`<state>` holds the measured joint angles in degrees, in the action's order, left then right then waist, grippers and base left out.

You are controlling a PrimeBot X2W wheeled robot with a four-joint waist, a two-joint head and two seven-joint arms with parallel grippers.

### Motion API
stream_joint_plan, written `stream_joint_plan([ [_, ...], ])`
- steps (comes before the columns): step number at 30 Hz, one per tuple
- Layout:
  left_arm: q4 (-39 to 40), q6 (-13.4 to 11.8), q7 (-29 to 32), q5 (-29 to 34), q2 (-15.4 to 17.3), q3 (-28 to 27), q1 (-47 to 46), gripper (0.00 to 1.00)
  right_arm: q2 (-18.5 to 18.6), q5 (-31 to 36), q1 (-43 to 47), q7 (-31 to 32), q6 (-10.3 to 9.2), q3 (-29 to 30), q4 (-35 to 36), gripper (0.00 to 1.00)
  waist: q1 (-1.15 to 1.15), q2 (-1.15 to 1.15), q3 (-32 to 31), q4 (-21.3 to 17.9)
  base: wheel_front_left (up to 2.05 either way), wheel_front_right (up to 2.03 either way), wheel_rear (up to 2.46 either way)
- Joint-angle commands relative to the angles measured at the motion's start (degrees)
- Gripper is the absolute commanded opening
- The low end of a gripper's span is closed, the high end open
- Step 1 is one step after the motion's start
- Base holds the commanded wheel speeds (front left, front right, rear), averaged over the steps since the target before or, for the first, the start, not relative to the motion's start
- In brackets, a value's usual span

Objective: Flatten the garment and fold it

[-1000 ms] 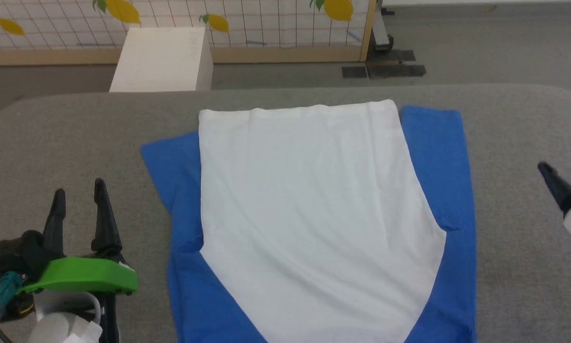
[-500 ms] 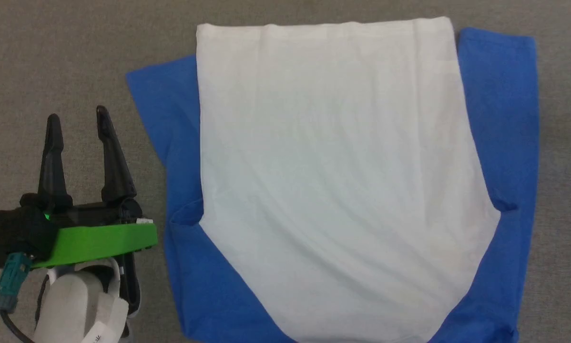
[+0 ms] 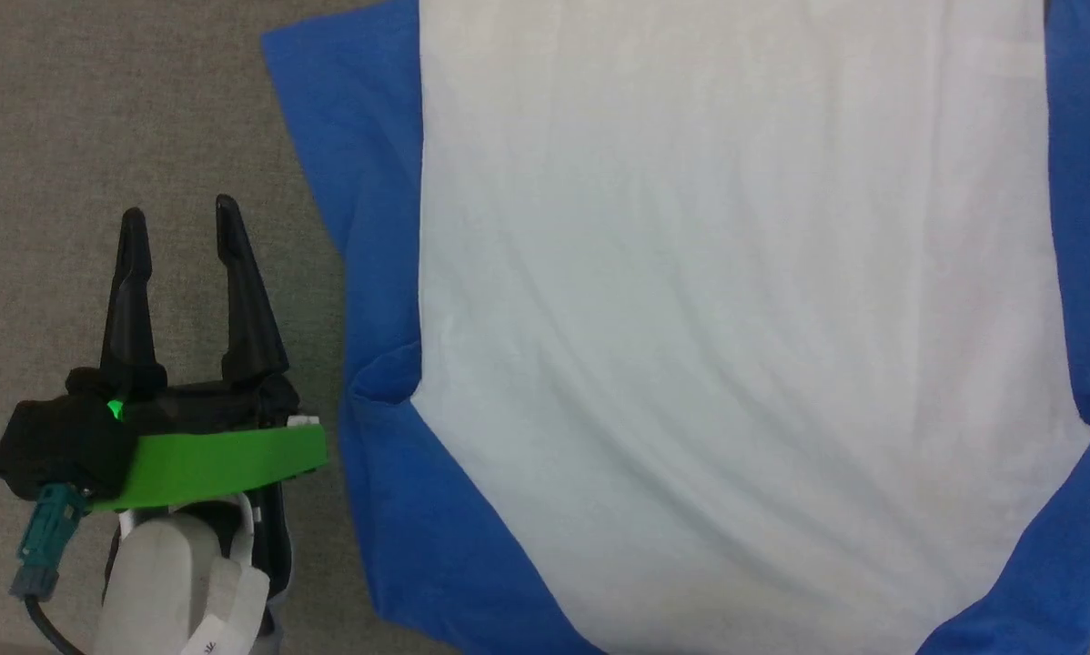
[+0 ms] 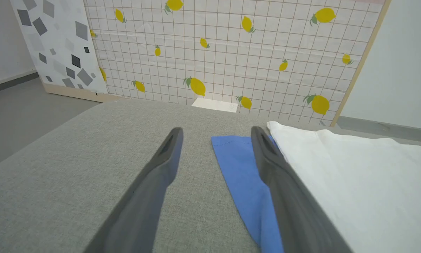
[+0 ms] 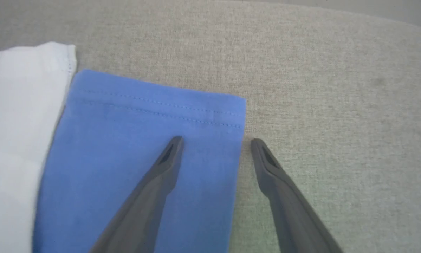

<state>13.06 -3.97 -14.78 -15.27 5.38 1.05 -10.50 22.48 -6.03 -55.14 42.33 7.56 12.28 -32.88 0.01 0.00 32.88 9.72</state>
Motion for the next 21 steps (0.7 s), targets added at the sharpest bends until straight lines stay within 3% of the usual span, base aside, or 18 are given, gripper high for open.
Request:
stream_joint_plan([
  [1, -0.1, 0.7, -0.2, 0.7, -0.4, -0.5, -0.9, 1.00, 0.3, 0.2, -0.5, -0.2, -0.08, -0.6, -0.7, 1.00, -0.01, 0.00, 1.2, 0.8, 0.00, 0.00, 0.00],
  [5, -0.7, 1.6, -0.2, 1.2, -1.1, -1.4, -0.9, 1.00, 0.8, -0.9, -0.3, 1.5, -0.08, -1.1, -2.4, 0.96, -0.01, 0.00, 1.4, 0.6, 0.00, 0.00, 0.00],
  [6, -0.8, 1.8, -0.2, 1.3, -1.2, -1.6, -0.9, 1.00, 0.8, -1.3, -0.2, 1.8, -0.08, -1.0, -2.7, 0.26, -0.01, 0.00, 1.3, 0.4, 0.00, 0.00, 0.00],
  [7, -1.0, 2.0, -0.2, 1.4, -1.3, -1.8, -0.9, 1.00, 0.8, -1.8, -0.2, 1.8, -0.08, -0.4, -2.9, 0.00, -0.01, 0.00, 0.9, 0.3, 0.00, 0.00, 0.00],
  [14, -2.8, 3.6, -0.2, 1.7, -1.9, -3.3, -0.6, 1.00, 1.5, -5.0, 1.0, -1.6, -0.08, 4.6, -2.7, 0.00, -0.01, 0.00, -4.8, -1.5, 0.00, 0.00, 0.00],
  [21, -4.2, 4.8, -0.2, 1.5, -2.2, -4.7, 2.2, 1.00, 5.3, -9.9, 8.9, -3.2, -0.08, 6.9, 1.0, 0.00, -0.01, 0.00, -14.0, -4.7, 0.00, 0.00, 0.00],
])
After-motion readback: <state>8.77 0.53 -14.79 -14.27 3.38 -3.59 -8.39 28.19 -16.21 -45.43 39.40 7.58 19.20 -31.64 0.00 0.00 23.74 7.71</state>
